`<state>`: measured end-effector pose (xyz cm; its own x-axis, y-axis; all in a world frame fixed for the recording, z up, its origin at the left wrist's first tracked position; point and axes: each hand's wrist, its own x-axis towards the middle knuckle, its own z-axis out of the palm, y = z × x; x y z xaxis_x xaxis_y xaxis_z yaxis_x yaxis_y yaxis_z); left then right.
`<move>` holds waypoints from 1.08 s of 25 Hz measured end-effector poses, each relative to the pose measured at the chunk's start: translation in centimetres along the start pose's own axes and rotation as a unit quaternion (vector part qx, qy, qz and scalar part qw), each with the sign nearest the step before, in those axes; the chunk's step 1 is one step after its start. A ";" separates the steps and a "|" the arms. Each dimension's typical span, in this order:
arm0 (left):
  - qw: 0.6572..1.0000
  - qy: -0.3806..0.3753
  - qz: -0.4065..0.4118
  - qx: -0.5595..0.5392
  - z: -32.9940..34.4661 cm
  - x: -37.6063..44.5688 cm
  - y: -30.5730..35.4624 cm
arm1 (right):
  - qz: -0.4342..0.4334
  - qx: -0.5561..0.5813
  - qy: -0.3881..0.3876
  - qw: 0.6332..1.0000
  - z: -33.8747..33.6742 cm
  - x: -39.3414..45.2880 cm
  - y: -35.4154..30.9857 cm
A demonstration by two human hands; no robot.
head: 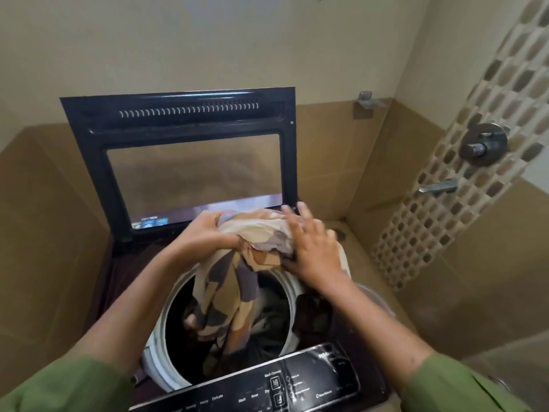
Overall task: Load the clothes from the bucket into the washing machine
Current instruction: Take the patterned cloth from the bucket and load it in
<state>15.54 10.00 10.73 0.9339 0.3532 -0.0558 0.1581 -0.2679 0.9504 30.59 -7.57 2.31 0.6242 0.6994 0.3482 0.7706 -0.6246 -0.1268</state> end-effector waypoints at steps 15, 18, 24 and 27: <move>0.998 -0.052 -0.004 0.046 1.0 -0.7 1.9 | 0.499 0.758 0.222 0.355 -1.2 1.9 8.1; 0.997 0.036 -0.015 0.060 0.5 0.0 0.3 | 0.366 0.753 0.368 0.406 -7.5 4.4 6.6; 0.990 0.141 0.001 0.011 -0.1 0.7 1.1 | 0.032 0.238 0.462 0.854 -15.1 5.6 10.6; 0.995 0.099 0.009 0.002 0.7 0.6 1.0 | 0.078 0.245 0.394 0.882 -16.3 6.3 11.1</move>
<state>16.45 9.33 11.41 0.8553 0.5177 0.0237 0.1429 -0.2796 0.9494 40.99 -15.76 18.23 0.5936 0.0379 0.8038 0.7663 -0.3315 -0.5503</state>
